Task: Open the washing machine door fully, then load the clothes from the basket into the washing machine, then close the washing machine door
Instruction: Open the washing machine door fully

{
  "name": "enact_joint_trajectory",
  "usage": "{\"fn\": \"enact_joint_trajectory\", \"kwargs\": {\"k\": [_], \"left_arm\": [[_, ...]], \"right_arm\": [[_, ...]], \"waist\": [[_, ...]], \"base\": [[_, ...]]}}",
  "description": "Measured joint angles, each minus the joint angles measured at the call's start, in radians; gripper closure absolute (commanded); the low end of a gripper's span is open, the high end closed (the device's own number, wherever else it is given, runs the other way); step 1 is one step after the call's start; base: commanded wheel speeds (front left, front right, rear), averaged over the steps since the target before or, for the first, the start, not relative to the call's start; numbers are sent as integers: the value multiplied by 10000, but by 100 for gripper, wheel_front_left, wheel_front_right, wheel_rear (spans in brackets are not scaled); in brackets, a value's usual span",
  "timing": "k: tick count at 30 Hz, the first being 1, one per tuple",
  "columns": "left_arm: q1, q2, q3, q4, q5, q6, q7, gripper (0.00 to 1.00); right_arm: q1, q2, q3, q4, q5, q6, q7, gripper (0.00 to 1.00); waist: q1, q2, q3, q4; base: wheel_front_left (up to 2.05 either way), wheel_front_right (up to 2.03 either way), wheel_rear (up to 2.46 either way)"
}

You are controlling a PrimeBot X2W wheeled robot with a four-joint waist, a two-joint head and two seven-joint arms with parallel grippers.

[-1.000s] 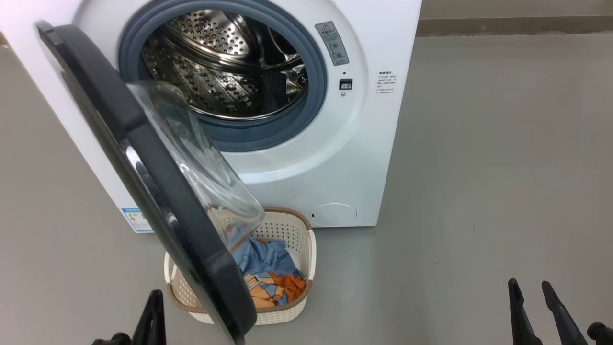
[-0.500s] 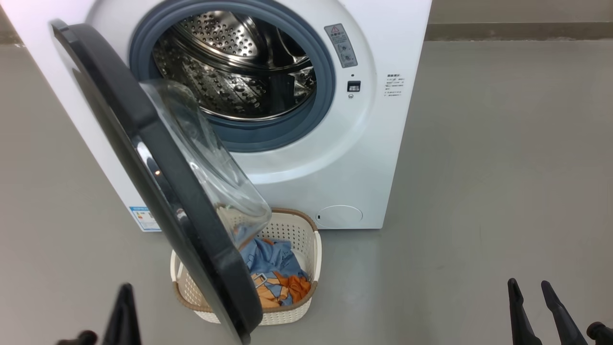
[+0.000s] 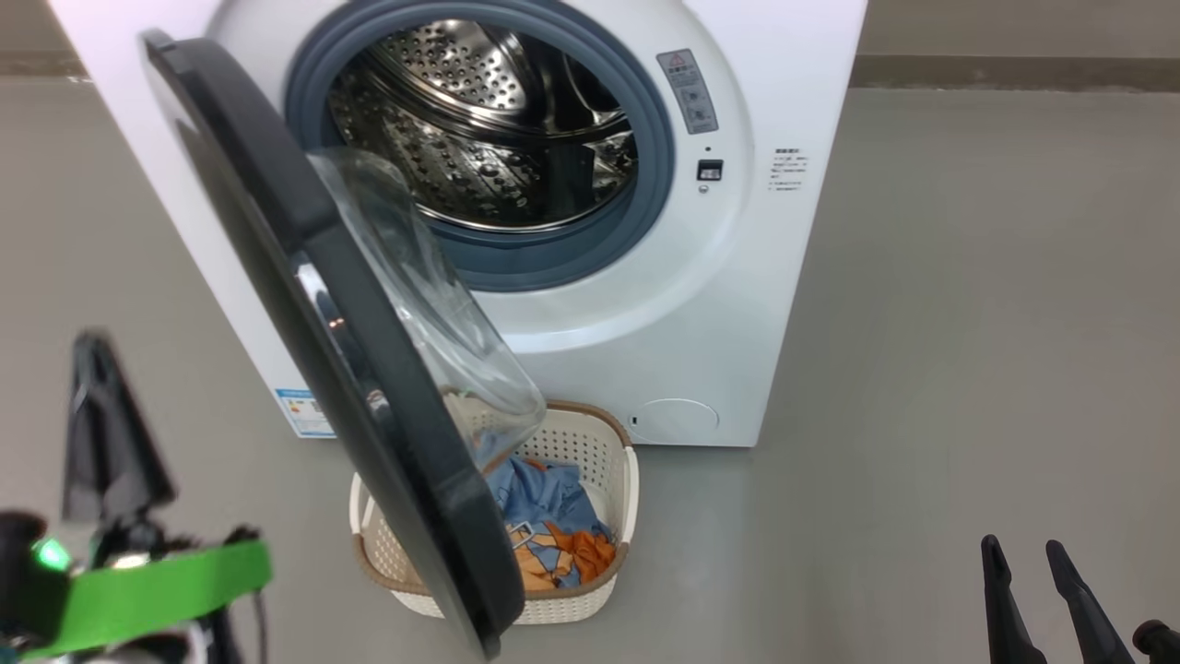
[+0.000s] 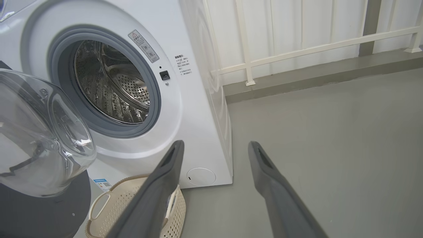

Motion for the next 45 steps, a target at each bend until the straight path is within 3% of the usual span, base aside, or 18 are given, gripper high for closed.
{"fn": "enact_joint_trajectory", "kwargs": {"k": [3, 11, 18, 22, 31, 36, 45], "left_arm": [[-495, 4, -700, -830, 422, -94, 345, 100], [-2083, 6, -3480, -2840, 884, -81, 2796, 100], [-2127, 27, -6663, -2631, -500, 940, 3800, 100], [-2083, 58, -7703, -1839, -1231, 1379, 3791, 100], [-1772, 111, -8744, -100, -2146, 1561, 3590, 100], [-1581, 115, -8790, 353, -2892, 1981, 3206, 100], [-1592, 117, -8824, 1129, -3072, 2487, 2690, 100]], "right_arm": [[2, 48, -65, -6, 0, -2, 0, 0], [24, 155, -104, -15, 0, 0, 0, 0], [25, 234, -104, -13, 2, 0, 0, 0], [21, 261, -73, -6, 4, 0, 0, 0], [-6, 263, 109, 138, 102, -2, 0, 0], [-22, 263, 226, 203, 104, 0, 0, 0], [-54, 249, 219, 263, 188, -2, 0, 0]], "waist": [[0, 0, -36, 140], [0, 0, -183, 547], [0, 0, -211, 855], [0, 0, -156, 993], [0, 0, 17, 1256], [0, 0, 129, 1319], [0, 0, 242, 1542]], "base": [[0, 0, 0], [0, 0, 0], [0, 0, 0], [0, 0, 0], [0, 0, 0], [0, 0, 0], [0, 0, 0]]}}
